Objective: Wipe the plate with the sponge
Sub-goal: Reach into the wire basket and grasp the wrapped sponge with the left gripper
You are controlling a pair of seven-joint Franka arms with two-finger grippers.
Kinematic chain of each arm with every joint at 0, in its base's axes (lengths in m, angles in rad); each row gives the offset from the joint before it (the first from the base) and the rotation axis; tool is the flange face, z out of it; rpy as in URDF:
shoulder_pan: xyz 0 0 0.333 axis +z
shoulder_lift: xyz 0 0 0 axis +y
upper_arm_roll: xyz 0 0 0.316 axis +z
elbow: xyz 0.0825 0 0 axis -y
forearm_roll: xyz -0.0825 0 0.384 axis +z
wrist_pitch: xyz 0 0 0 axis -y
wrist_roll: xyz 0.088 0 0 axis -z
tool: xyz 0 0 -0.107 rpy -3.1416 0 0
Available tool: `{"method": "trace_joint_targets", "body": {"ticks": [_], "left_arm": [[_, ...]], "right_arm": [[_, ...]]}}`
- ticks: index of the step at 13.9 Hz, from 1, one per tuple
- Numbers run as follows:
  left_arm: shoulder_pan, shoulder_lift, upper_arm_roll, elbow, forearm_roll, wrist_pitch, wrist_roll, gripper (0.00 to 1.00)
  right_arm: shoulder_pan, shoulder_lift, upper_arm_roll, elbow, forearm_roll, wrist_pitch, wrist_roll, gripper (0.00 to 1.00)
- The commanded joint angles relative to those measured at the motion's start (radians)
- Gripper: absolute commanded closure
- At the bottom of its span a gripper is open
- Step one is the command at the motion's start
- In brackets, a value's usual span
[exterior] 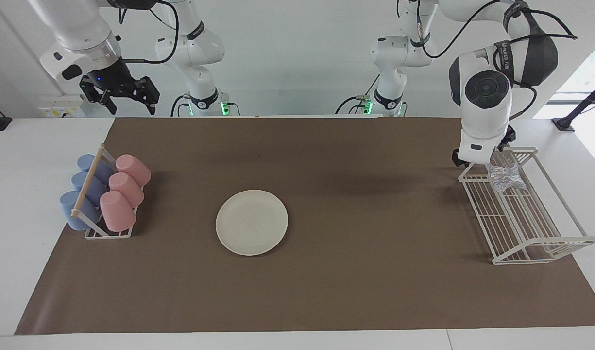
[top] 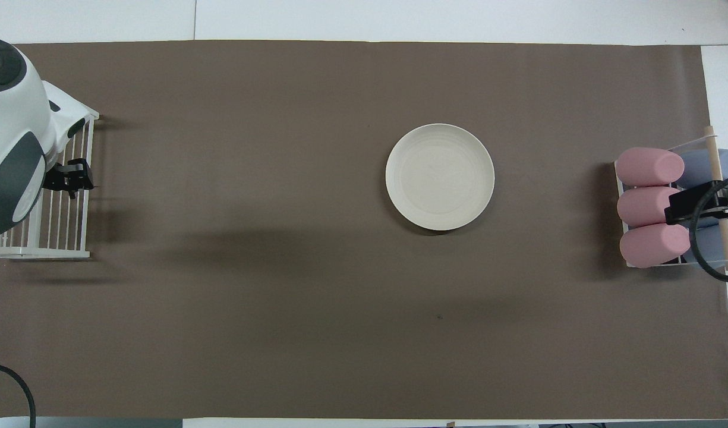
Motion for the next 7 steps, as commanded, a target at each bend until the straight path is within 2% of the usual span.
{"method": "trace_joint_targets", "body": {"ticks": [1, 7], "left_arm": [[-0.039, -0.02, -0.006, -0.01, 0.017, -0.07, -0.007, 0.0], [-0.078, -0.022, -0.006, -0.01, -0.008, -0.055, -0.021, 0.0]], "right_arm": [[-0.002, -0.012, 0.013, 0.001, -0.01, 0.002, 0.0, 0.0], [0.01, -0.012, 0.031, 0.003, -0.012, 0.016, 0.009, 0.0]]}}
